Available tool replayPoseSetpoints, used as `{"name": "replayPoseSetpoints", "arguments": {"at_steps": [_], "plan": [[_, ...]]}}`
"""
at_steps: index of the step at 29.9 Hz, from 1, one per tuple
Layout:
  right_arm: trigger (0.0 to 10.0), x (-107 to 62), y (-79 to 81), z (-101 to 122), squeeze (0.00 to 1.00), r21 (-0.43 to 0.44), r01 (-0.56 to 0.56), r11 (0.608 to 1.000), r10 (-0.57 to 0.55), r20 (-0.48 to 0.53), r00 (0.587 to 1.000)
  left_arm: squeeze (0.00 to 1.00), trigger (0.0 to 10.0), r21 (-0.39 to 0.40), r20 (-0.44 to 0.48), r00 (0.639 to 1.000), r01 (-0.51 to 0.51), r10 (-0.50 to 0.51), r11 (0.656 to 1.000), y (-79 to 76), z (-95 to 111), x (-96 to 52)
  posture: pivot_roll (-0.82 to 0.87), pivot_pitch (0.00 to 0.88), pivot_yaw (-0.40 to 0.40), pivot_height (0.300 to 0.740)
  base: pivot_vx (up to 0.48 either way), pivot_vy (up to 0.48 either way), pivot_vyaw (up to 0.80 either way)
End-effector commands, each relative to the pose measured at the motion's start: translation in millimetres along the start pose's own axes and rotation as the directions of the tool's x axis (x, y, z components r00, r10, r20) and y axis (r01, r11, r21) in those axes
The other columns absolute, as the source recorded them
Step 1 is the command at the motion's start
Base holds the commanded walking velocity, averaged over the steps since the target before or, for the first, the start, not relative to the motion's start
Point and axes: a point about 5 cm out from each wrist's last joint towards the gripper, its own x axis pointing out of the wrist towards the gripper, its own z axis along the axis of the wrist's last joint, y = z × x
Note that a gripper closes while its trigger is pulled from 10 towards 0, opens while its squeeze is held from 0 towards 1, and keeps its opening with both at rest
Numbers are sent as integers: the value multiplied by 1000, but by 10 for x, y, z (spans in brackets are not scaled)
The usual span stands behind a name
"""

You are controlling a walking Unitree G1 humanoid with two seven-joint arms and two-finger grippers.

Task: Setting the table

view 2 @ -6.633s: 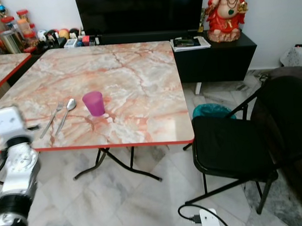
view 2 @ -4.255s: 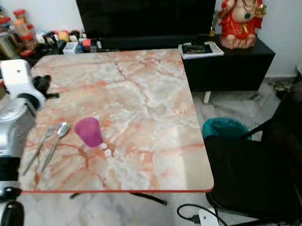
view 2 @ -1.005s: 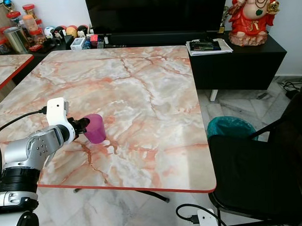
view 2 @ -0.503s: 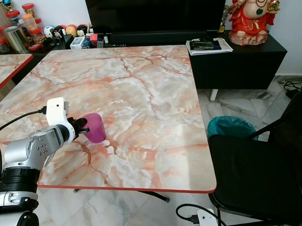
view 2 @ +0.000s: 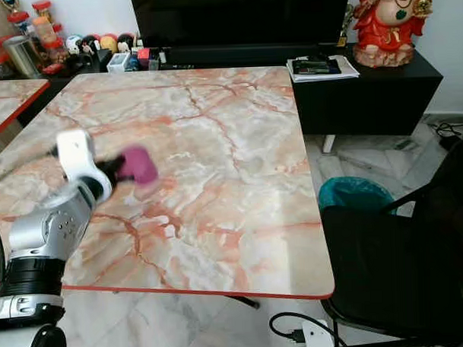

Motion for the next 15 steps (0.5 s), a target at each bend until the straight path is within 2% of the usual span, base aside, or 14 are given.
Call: {"name": "replayPoseSetpoints", "arguments": {"at_steps": [1, 4, 6, 9, 15], "plan": [[10000, 3, 11, 12, 0, 4, -3, 1000, 3, 0, 1000, 0, 10000, 63, 120, 993, -15, 8, 998, -71, 149, -12, -36, 22, 50, 740, 0, 0, 0], [10000, 3, 9, 17, 0, 4, -2, 1000, 2, 1, 1000, 0, 10000, 111, 172, 985, -16, -3, 994, -168, 163, -34, -43, 24, 50, 740, 0, 0, 0], [10000, 3, 7, 16, 0, 5, 0, 1000, 0, 1, 1000, 0, 10000, 102, 205, 979, -7, -14, 995, -217, 184, -43, -45, 25, 50, 740, 0, 0, 0], [10000, 3, 5, 16, 0, 5, 2, 1000, -2, -1, 1000, 0, 10000, 89, 240, 971, -18, -3, 996, -241, 229, -33, -47, 26, 50, 740, 0, 357, 0], [10000, 3, -2, -2, 0, -20, 8, 1000, -8, -27, 1000, 0, 10000, 88, 283, 959, -57, 30, 995, -174, 289, -14, -42, 25, 53, 740, 0, 480, 0]]}}
